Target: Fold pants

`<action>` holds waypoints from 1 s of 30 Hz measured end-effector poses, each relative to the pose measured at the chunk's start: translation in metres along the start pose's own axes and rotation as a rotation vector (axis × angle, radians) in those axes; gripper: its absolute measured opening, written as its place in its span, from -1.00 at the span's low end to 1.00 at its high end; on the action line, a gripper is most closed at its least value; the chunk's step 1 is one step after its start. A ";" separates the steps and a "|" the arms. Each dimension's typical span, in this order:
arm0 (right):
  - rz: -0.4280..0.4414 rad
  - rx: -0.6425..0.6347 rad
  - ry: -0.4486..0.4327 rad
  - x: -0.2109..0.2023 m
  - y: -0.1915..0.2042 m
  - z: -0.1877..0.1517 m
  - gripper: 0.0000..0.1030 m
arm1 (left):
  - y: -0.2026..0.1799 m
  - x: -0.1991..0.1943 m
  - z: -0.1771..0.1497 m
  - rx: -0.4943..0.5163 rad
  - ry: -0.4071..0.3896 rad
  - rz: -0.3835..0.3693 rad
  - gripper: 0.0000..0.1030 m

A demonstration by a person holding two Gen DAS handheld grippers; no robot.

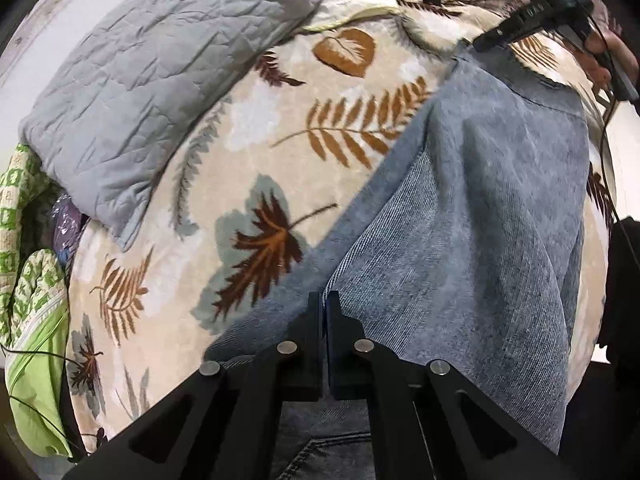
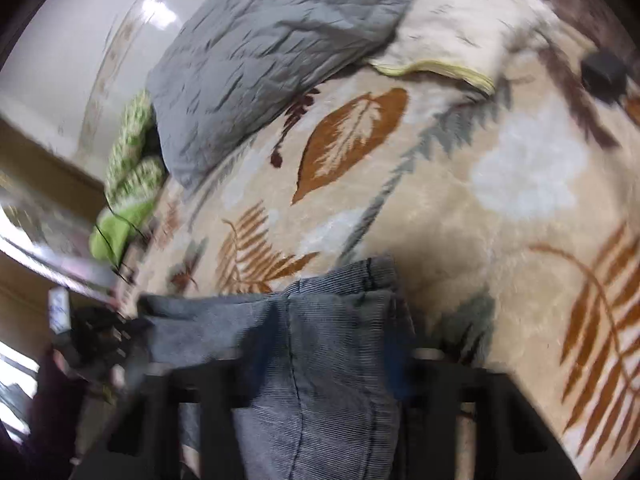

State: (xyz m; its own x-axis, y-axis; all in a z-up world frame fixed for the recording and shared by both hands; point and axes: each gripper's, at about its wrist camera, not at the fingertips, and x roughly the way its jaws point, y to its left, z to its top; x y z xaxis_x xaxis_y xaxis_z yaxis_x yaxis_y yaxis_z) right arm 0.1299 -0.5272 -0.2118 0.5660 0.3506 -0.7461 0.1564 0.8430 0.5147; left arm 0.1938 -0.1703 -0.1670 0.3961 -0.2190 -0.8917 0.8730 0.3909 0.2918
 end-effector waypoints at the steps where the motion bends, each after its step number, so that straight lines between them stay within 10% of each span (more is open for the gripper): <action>1: -0.006 -0.008 -0.015 -0.002 0.003 0.001 -0.75 | 0.004 -0.001 0.001 -0.010 -0.003 0.008 -0.98; 14: -0.090 -0.019 -0.069 0.001 0.005 0.009 -0.77 | 0.018 0.036 0.004 -0.188 0.072 0.251 -0.87; 20: -0.138 -0.039 -0.165 -0.049 0.011 -0.011 -0.70 | 0.024 -0.018 -0.020 -0.375 -0.088 0.367 0.11; 25: -0.186 -0.056 -0.229 -0.075 0.019 -0.031 -0.70 | 0.008 -0.046 -0.049 -0.473 -0.117 0.288 0.18; 30: -0.022 -0.055 -0.128 -0.066 0.034 -0.054 -0.70 | -0.037 -0.054 -0.081 -0.469 -0.108 0.168 0.18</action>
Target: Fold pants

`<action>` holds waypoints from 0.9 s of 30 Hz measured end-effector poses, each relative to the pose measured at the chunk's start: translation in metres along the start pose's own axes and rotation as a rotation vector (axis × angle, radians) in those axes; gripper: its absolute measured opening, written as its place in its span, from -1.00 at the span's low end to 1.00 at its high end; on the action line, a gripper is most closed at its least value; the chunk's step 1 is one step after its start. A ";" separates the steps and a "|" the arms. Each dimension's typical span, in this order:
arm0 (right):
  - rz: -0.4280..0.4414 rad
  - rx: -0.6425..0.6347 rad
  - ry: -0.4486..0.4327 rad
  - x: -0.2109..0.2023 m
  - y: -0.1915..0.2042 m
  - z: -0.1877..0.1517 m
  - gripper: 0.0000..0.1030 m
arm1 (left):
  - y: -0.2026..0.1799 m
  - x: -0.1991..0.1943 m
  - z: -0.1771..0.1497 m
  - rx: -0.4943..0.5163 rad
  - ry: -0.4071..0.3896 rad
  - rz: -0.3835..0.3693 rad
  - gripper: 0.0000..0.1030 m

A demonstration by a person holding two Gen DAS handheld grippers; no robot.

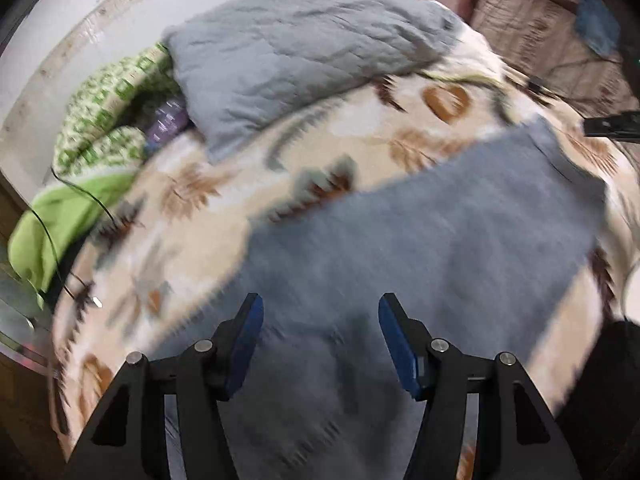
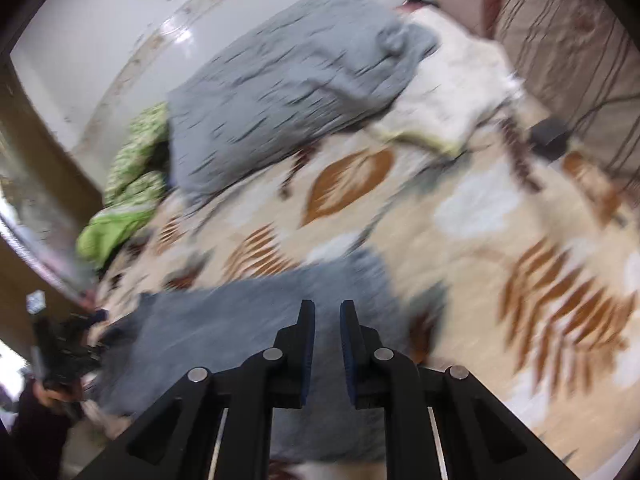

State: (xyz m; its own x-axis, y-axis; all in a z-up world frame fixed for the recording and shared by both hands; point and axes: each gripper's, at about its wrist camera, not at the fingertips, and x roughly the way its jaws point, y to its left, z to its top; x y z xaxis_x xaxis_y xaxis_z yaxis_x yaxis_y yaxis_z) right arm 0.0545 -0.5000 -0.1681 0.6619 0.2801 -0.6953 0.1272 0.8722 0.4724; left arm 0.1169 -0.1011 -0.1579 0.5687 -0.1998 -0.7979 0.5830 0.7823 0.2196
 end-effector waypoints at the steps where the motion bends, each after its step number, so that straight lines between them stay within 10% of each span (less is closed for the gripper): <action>1: 0.022 -0.006 0.033 0.006 0.007 -0.007 -0.70 | -0.006 0.001 -0.013 -0.007 0.033 -0.028 0.18; 6: -0.026 -0.049 0.165 0.038 0.022 -0.046 -0.70 | -0.023 0.015 -0.051 -0.017 0.140 -0.055 0.18; 13: 0.042 0.112 0.143 0.022 -0.014 -0.078 -0.70 | -0.013 -0.013 -0.058 -0.098 0.049 -0.096 0.18; 21: 0.073 0.056 -0.323 -0.088 0.013 -0.062 -0.70 | -0.009 -0.069 -0.038 -0.220 -0.169 -0.194 0.57; 22: 0.084 0.052 -0.386 -0.100 0.016 -0.064 -0.56 | -0.013 -0.075 -0.036 -0.224 -0.195 -0.211 0.58; 25: 0.132 0.174 -0.384 -0.104 0.008 -0.066 0.99 | -0.026 -0.080 -0.029 -0.226 -0.218 -0.225 0.66; 27: 0.236 0.284 -0.325 -0.085 -0.007 -0.075 1.00 | -0.036 -0.078 -0.028 -0.229 -0.207 -0.236 0.68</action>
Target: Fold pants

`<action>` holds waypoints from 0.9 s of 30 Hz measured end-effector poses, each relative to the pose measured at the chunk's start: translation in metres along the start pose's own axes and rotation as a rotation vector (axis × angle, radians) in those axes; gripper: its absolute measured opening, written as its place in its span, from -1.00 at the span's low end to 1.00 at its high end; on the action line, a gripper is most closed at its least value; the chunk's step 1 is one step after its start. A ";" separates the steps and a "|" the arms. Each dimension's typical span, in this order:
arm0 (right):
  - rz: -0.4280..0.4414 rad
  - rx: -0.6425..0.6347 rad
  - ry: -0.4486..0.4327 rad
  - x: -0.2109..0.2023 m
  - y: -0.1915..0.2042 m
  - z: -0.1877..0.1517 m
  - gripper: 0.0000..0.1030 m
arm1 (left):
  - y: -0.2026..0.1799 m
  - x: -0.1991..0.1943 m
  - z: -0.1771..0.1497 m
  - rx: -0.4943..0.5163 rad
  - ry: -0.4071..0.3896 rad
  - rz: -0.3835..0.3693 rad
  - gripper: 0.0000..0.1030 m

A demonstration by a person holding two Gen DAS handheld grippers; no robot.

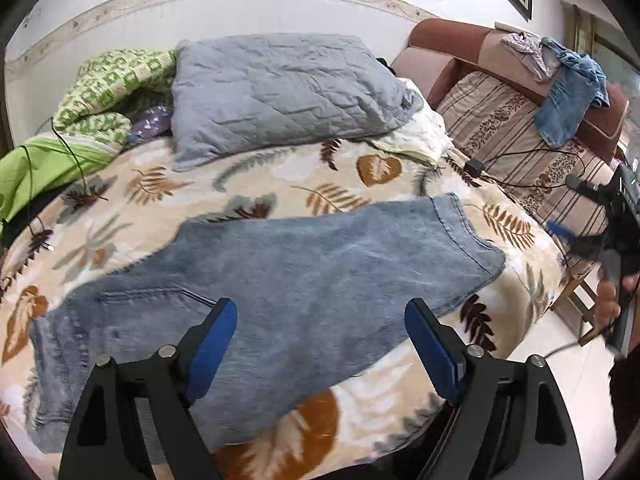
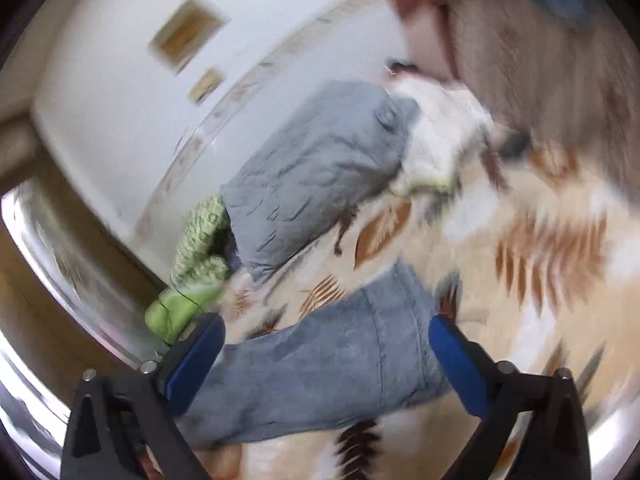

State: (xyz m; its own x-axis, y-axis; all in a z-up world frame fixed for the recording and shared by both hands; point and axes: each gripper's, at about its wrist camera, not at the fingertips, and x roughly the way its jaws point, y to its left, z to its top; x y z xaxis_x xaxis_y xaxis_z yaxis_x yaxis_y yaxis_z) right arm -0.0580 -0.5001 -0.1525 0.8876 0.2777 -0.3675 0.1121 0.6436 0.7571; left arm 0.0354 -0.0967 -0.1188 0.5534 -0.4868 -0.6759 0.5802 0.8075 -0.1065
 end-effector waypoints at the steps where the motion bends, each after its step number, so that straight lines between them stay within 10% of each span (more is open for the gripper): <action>1: -0.005 0.043 0.016 0.006 -0.010 -0.006 1.00 | -0.005 0.005 -0.002 -0.004 0.018 0.000 0.68; 10: -0.014 0.356 0.120 0.045 -0.094 -0.031 0.99 | -0.011 0.055 0.001 -0.093 0.109 0.043 0.68; 19: -0.098 0.371 0.122 0.072 -0.114 -0.020 0.64 | -0.021 0.133 0.026 -0.154 0.230 0.107 0.68; 27: 0.028 0.366 0.138 0.090 -0.104 -0.017 0.46 | -0.044 0.178 0.020 -0.058 0.305 0.177 0.82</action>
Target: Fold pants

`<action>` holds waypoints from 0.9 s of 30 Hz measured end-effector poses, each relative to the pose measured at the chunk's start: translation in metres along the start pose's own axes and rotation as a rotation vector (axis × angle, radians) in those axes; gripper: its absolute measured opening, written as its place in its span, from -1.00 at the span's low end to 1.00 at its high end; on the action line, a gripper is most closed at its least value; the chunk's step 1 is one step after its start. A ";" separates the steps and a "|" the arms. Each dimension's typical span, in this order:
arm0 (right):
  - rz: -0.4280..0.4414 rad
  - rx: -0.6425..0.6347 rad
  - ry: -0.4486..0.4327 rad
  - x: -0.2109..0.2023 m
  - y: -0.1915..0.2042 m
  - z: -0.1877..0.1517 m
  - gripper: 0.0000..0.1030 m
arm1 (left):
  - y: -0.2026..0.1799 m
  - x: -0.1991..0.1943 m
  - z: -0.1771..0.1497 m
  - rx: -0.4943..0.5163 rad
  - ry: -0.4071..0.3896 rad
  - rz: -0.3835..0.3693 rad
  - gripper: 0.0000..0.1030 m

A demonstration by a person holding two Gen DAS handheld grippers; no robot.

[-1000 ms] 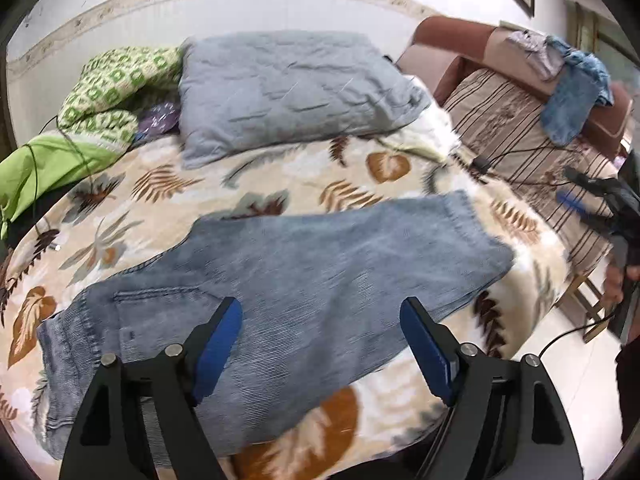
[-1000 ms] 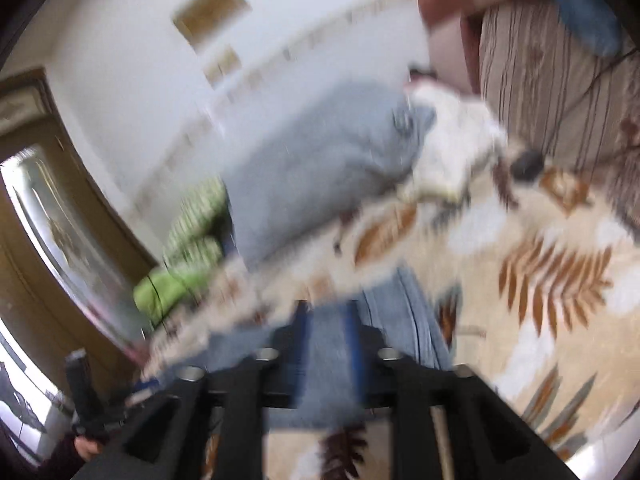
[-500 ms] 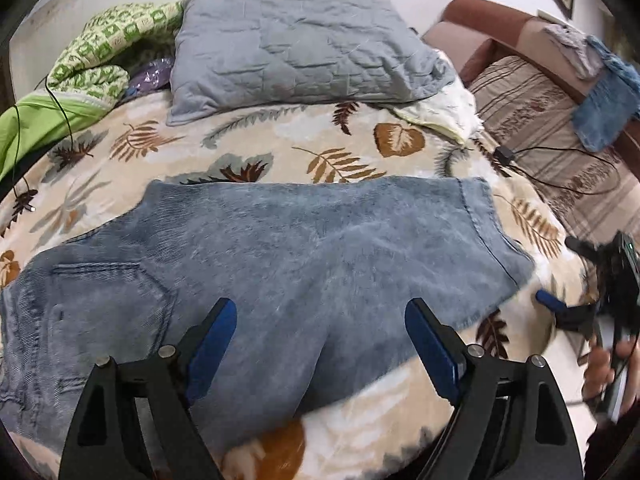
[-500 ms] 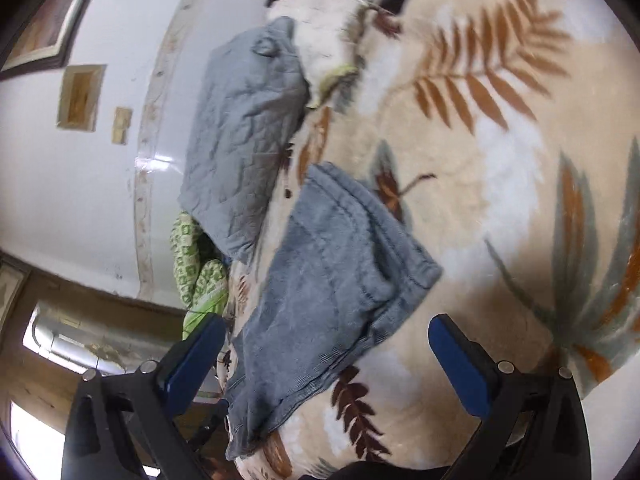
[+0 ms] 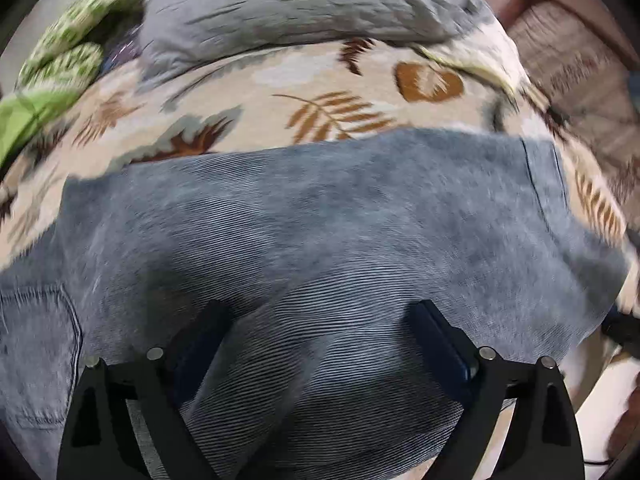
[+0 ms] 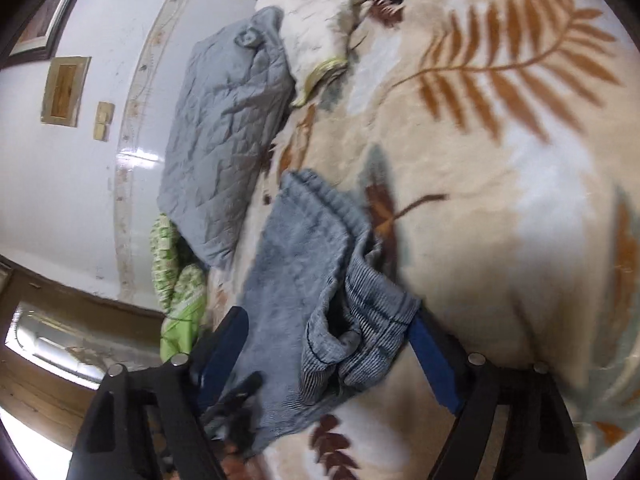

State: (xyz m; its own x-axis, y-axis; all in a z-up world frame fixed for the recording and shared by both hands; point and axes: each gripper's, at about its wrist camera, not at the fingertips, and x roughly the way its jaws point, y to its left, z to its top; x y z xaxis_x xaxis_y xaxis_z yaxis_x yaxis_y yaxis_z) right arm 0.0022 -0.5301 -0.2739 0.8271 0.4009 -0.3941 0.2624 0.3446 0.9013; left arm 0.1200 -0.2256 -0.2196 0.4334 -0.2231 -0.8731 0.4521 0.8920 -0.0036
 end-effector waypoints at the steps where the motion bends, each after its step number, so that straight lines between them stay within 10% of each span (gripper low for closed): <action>1: 0.057 0.020 0.001 -0.002 -0.002 -0.001 0.39 | -0.003 -0.003 0.000 0.015 0.000 -0.012 0.82; 13: -0.089 0.015 -0.010 0.008 0.002 -0.007 0.41 | -0.013 -0.003 0.002 0.038 -0.021 -0.043 0.82; 15: -0.103 0.004 -0.029 0.015 0.005 -0.003 0.26 | -0.006 -0.004 0.004 0.023 -0.013 -0.049 0.82; 17: -0.097 0.011 0.010 0.027 0.005 0.000 -0.43 | 0.007 -0.008 0.005 -0.014 -0.012 -0.071 0.82; 27: -0.101 -0.218 -0.006 0.025 0.095 -0.010 -0.50 | 0.097 -0.041 -0.010 -0.216 -0.021 -0.067 0.82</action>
State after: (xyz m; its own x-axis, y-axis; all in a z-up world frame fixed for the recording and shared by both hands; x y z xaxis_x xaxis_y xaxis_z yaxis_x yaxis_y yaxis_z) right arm 0.0432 -0.4791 -0.2000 0.8054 0.3500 -0.4783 0.2306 0.5583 0.7970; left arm 0.1381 -0.1256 -0.1893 0.4256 -0.2909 -0.8569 0.3037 0.9379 -0.1676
